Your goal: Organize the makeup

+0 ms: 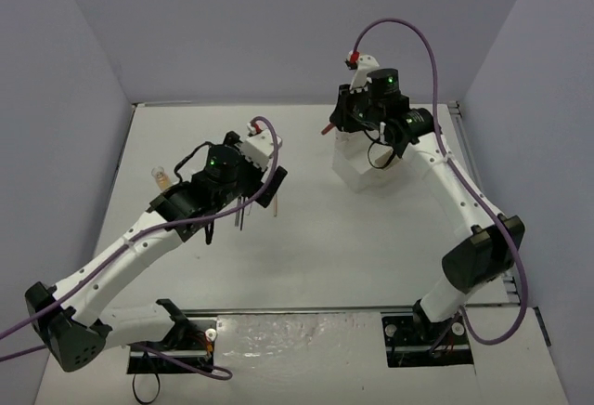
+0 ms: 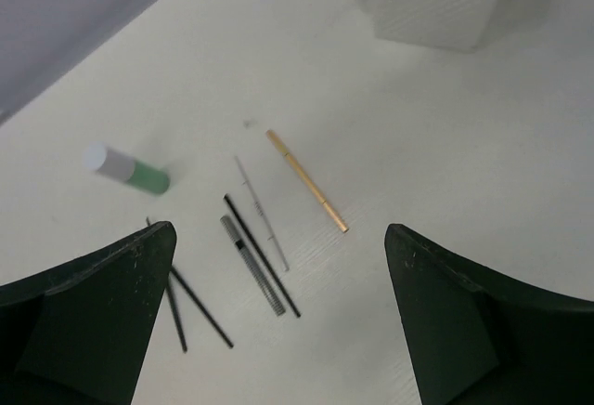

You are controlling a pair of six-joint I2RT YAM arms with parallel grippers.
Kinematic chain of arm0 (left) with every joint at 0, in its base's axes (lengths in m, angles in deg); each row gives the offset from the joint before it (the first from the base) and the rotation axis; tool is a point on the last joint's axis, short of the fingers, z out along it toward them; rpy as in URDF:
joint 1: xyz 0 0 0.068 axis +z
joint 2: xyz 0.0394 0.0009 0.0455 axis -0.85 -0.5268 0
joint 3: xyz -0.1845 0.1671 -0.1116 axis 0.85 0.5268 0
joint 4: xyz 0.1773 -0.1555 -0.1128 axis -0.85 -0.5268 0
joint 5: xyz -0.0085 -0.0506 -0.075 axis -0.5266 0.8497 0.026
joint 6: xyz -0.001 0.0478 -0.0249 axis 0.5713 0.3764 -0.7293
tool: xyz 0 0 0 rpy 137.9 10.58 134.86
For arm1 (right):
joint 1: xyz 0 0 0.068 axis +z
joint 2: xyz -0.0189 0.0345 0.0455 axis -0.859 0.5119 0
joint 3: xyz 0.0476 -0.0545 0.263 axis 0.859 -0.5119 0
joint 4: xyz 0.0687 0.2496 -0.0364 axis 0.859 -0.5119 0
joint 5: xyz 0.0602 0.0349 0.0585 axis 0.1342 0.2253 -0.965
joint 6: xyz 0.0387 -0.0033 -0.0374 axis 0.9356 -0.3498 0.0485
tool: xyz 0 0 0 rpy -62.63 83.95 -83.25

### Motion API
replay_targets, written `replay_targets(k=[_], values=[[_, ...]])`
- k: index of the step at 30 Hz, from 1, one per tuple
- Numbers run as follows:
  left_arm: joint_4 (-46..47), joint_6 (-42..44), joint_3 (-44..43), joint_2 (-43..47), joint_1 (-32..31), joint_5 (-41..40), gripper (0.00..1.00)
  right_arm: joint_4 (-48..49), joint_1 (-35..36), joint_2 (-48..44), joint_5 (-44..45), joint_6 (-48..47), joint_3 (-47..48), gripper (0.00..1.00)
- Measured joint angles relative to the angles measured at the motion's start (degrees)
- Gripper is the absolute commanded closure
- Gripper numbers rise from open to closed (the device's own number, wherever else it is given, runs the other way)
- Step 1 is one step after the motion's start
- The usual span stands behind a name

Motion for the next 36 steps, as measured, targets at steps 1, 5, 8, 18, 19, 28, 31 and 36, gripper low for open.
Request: replay_targets(k=[1, 5, 8, 18, 19, 28, 31, 36], values=[[-2.03, -1.43, 0.00, 0.65, 1.89, -1.11, 0.06, -1.26, -0.38, 2.51, 1.43, -0.41, 3.01, 1.00], [-8.87, -6.01, 0.62, 3.42, 9.71, -4.33, 0.06, -4.78, -1.48, 11.56, 6.35, -1.81, 12.50, 1.00], [-10.87, -7.76, 4.54, 7.42, 14.68, -5.61, 0.06, -7.46, -2.36, 17.21, 9.03, -2.55, 17.56, 1.00], [-12.92, -10.22, 13.78, 12.58, 17.87, -5.69, 0.06, -11.84, -3.06, 24.92, 14.35, -2.79, 22.16, 1.00], [-12.93, -10.29, 13.83, 12.59, 17.92, -5.55, 0.06, -11.97, -3.06, 25.10, 14.71, -2.81, 22.45, 1.00], [-12.92, -10.61, 13.85, 12.59, 18.07, -4.53, 0.06, -11.97, -3.06, 25.19, 15.72, -3.20, 24.03, 1.00], [-12.92, -10.63, 13.85, 12.57, 18.12, -4.45, 0.06, -11.95, -3.06, 25.18, 15.70, -3.42, 24.03, 1.00], [-12.92, -10.63, 13.85, 12.36, 18.16, -4.32, 0.06, -12.01, -3.38, 25.16, 15.72, -4.07, 24.53, 1.00]])
